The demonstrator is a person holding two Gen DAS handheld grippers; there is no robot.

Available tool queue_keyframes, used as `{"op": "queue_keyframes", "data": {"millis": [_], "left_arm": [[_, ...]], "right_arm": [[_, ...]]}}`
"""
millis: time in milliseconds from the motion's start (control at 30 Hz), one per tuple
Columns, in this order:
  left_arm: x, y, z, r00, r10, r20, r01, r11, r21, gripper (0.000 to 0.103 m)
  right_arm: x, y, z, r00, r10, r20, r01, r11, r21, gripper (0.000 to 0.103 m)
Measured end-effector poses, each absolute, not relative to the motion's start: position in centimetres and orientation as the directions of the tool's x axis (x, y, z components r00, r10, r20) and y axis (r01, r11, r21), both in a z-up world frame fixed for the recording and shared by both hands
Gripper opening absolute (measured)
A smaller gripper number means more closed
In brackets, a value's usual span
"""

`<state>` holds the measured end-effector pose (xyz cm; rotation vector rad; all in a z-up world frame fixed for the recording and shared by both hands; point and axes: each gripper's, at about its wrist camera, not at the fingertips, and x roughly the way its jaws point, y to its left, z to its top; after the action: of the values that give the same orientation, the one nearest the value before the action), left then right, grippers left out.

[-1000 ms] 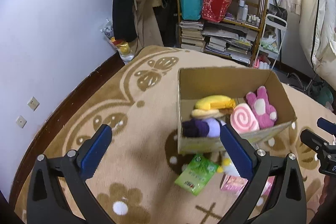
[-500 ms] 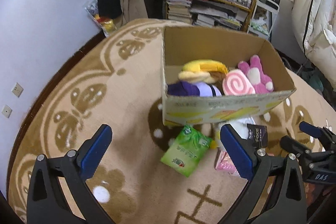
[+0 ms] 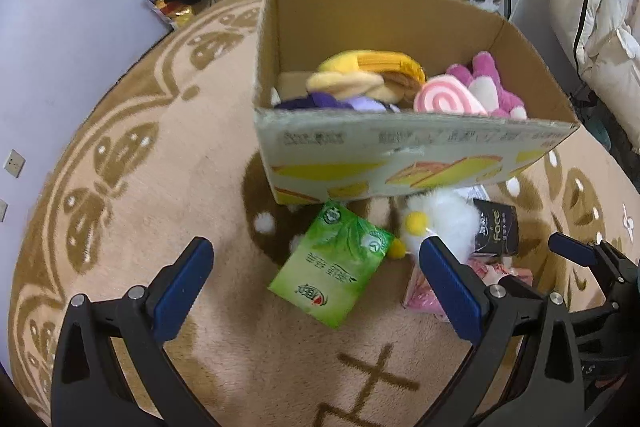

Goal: Organize soft objects
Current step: 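Move the right tool to the pink wrapped roll while the left tool moves to the green tissue pack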

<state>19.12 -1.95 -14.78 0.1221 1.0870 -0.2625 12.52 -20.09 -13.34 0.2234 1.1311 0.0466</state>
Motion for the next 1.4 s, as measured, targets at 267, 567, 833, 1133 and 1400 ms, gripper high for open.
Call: {"op": "queue_keyframes", "data": {"millis": [267,567,833,1133,1400], "left_arm": [[19.5,-2.7,-16.9,0.405,-0.139,-0.904,0.3,0.954,-0.012,0.102],[20.2,-2.6,-18.9,0.358,-0.12,-0.926,0.293,0.956,-0.011,0.102],[21.0,-2.3,-20.9,0.327,-0.094,-0.94,0.283,0.959,0.002,0.102],[21.2,-2.9,-21.9,0.342,-0.059,-0.938,0.295,0.954,0.047,0.102],[20.4,-3.4,-21.7,0.355,-0.062,-0.933,0.297,0.953,0.05,0.098]], "right_arm": [[12.6,-18.2,-14.2,0.405,0.17,-0.898,0.022,0.98,0.196,0.103],[12.6,-17.1,-16.5,0.365,0.193,-0.911,0.015,0.977,0.213,0.103],[12.8,-16.2,-17.4,0.357,0.158,-0.921,0.017,0.984,0.175,0.103],[13.2,-15.8,-16.4,0.398,0.124,-0.909,0.054,0.986,0.158,0.087],[13.1,-15.7,-16.8,0.398,0.138,-0.907,0.049,0.984,0.171,0.085]]}}
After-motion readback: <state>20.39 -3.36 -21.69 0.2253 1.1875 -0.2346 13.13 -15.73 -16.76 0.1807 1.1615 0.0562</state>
